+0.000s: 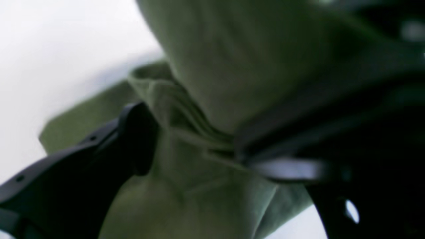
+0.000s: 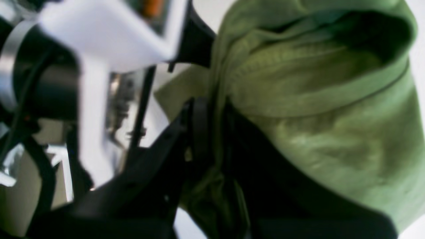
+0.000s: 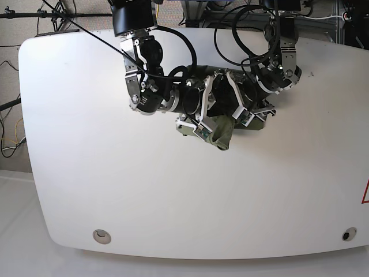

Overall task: Fold the T-shirt properly
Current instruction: 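Lift the right gripper's end and fold it over toward the left gripper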

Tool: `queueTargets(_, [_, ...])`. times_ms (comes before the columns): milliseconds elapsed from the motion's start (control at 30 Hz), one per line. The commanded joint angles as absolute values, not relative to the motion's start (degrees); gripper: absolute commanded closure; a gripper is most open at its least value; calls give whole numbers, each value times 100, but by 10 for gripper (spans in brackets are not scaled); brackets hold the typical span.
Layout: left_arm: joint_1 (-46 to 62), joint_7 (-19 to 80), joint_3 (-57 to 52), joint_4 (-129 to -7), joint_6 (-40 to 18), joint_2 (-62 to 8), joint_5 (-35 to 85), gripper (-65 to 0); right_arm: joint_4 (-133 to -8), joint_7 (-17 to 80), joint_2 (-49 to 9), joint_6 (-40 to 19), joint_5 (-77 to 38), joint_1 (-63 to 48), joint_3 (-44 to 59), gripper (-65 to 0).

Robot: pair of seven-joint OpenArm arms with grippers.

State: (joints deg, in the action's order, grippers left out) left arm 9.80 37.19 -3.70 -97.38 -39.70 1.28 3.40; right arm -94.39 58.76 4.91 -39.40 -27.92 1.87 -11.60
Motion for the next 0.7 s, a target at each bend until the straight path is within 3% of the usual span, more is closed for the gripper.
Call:
queueTargets(0, [875, 3407, -365, -9965, -4000, 163, 655, -461, -9420, 5947, 514, -3969, -2738, 215, -1174, 0])
queueTargets(667, [840, 3407, -391, -10457, -4000, 127, 646, -461, -9446, 5947, 400, -3969, -2765, 189, -1165, 0])
